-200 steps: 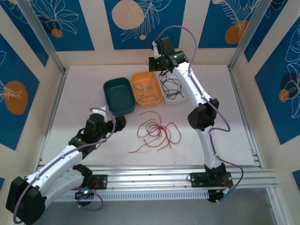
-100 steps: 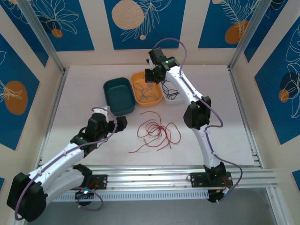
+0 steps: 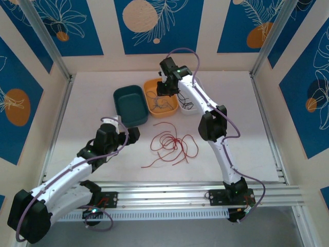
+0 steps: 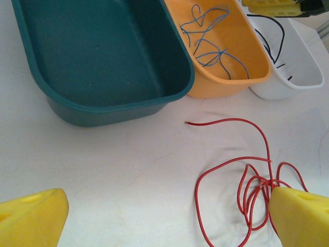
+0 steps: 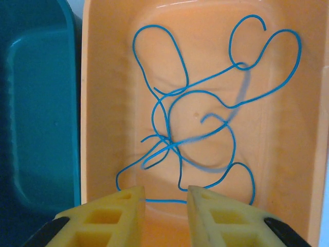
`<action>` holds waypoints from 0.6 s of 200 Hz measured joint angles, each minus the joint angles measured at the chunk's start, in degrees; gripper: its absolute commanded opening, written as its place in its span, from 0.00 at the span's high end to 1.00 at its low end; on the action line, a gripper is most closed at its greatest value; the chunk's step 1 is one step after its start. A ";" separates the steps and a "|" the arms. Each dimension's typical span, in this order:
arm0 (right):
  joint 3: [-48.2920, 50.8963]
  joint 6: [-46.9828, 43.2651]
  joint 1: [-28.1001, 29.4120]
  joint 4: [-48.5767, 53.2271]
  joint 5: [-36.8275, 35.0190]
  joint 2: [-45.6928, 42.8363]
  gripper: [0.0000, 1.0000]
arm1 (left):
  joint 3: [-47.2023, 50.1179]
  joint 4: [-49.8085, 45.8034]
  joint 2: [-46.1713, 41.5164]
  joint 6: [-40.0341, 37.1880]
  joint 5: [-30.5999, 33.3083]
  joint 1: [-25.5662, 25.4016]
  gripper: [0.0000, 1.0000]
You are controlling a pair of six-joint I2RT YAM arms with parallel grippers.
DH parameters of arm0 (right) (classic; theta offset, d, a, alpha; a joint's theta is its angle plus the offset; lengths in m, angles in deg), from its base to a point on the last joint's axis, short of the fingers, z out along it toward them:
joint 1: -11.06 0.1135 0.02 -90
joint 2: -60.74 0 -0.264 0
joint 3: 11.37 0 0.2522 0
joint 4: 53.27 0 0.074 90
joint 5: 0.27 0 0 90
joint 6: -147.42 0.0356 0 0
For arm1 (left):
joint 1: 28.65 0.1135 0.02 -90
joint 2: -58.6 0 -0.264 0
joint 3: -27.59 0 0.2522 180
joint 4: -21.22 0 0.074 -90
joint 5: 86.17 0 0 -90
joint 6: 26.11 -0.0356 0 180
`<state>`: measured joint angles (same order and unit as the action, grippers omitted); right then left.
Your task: Untangle the cables
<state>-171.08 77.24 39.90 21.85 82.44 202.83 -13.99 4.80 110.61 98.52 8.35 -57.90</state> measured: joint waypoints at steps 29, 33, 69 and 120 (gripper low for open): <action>-0.17 0.02 -0.20 0.28 -0.55 -0.11 0.59 | 0.00 0.00 0.00 0.33 -0.02 0.02 0.00; -0.17 -0.22 -0.20 0.39 -0.68 -0.11 0.58 | 0.00 0.00 0.00 0.37 -0.04 0.00 0.00; 3.89 0.04 -0.20 -0.04 -1.79 -4.55 0.52 | -0.31 0.00 0.63 0.39 -0.61 0.00 0.00; 18.58 0.46 0.44 -5.88 -4.55 -20.33 0.33 | -1.22 -0.07 1.11 0.35 -1.07 0.02 0.00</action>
<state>-152.50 77.70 40.34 15.97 77.89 182.50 -15.21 4.74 111.73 98.87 7.27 -57.88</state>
